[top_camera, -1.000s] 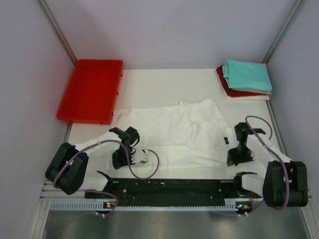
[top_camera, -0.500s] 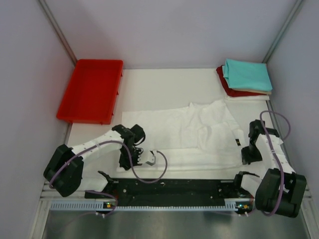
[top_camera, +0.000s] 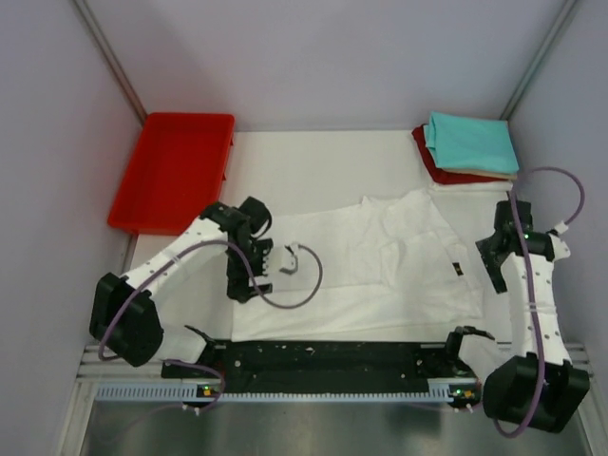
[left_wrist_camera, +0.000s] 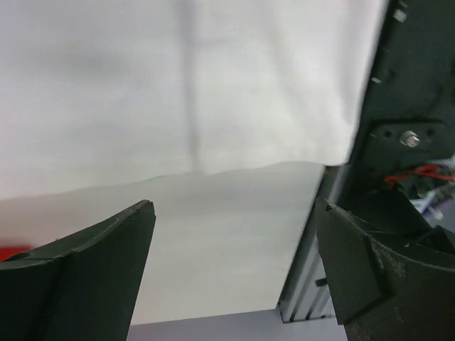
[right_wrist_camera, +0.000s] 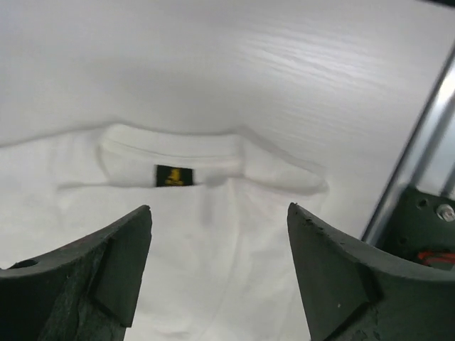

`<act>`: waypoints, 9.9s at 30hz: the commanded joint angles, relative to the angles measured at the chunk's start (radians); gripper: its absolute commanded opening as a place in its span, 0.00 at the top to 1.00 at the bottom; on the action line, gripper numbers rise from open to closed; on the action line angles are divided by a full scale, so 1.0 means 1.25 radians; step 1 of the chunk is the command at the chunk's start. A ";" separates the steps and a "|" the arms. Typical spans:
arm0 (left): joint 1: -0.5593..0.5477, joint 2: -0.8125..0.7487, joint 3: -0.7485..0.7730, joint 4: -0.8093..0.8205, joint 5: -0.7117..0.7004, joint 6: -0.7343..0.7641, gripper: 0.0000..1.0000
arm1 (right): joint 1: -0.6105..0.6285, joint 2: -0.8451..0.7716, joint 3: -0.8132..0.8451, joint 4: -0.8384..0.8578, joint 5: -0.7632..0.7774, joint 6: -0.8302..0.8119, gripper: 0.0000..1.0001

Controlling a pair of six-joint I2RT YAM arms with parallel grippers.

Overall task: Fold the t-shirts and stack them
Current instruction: Grap the side of the flattened tshirt furthest away from the robot with both arms, then fold the other side of the tshirt into a rectangle

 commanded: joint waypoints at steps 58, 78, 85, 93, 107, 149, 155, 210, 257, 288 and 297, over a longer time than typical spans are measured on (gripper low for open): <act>0.330 0.393 0.439 0.187 -0.095 -0.065 1.00 | 0.228 0.512 0.368 0.399 -0.524 -0.940 1.00; 0.321 0.195 0.061 0.153 -0.022 0.013 1.00 | 0.271 0.123 -0.077 0.273 -0.699 -0.599 0.56; 0.321 0.214 0.076 0.158 -0.022 0.017 1.00 | 0.241 0.168 0.030 0.342 -0.506 -0.652 0.47; 0.315 0.226 0.089 0.160 -0.018 0.008 1.00 | 0.157 0.392 0.126 0.444 -0.435 -0.651 0.55; 0.311 0.221 0.103 0.145 -0.030 0.007 1.00 | 0.158 0.454 0.101 0.511 -0.562 -0.641 0.73; 0.308 0.245 0.238 0.145 -0.034 -0.061 1.00 | 0.152 0.180 0.174 0.439 -0.549 -0.860 1.00; 0.304 0.208 0.146 0.102 -0.016 -0.008 1.00 | 0.149 0.029 0.040 0.362 -0.544 -0.845 1.00; 0.283 0.251 0.099 0.103 -0.012 0.076 1.00 | 0.304 -0.022 -0.190 0.490 -0.407 -0.319 0.39; 0.283 0.294 0.142 0.091 -0.077 0.072 1.00 | 0.578 0.157 -0.057 0.249 -0.881 -0.399 0.62; 0.283 0.281 0.131 0.104 -0.063 0.078 1.00 | 0.480 0.127 -0.120 0.161 -0.507 -0.338 1.00; 0.283 0.272 0.129 0.115 -0.052 0.076 1.00 | 0.240 -0.028 -0.061 0.195 -0.403 -0.275 0.42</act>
